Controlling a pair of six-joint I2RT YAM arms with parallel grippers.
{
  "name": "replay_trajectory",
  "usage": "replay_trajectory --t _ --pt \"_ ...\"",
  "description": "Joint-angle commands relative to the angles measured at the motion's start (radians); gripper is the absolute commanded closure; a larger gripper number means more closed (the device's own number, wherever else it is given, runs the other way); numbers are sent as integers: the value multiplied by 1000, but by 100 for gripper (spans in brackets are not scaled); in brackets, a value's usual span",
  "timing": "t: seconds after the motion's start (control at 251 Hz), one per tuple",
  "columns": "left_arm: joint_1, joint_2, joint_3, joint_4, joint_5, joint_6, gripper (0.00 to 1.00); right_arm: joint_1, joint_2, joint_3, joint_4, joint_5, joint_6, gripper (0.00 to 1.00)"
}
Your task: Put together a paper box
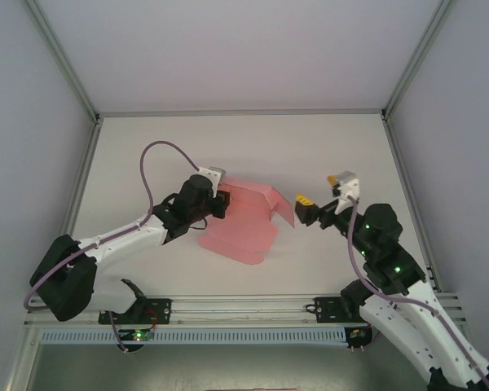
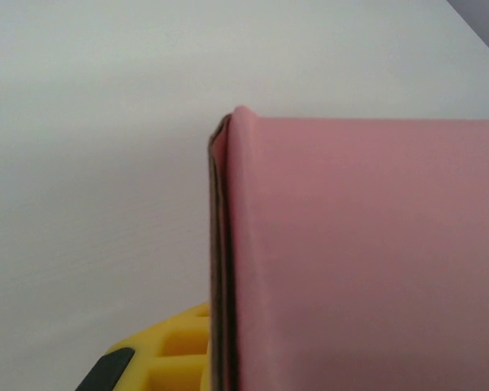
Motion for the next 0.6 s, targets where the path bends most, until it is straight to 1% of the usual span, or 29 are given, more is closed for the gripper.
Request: replay_trajectory --t 0.0,0.036,0.112,0.156,0.247,0.283,0.371,0.475,0.595 --pt "-6 -45 -16 23 -33 30 100 -78 -10 13 -158 171 46 2" --pt "-7 -51 -16 18 -39 26 100 -104 5 16 -184 121 37 2" --pt "-6 -59 -13 9 -38 26 100 -136 68 12 -190 -56 15 5" --pt "-7 -63 -13 9 -42 22 100 -136 113 9 -173 -156 4 7" --pt "-6 -65 -11 8 -46 22 100 -129 187 2 -118 -406 -41 12" --pt "-7 -64 -11 7 -46 23 100 -118 205 -1 -92 -474 -52 12" --pt "-6 -64 -11 2 -47 26 100 -91 221 -9 -51 -547 -72 14" --pt "-6 -63 -11 5 -45 28 100 -69 240 -29 -2 -572 -68 14" --pt "-7 -57 -7 18 -11 31 100 -39 321 -26 36 -612 -85 15"
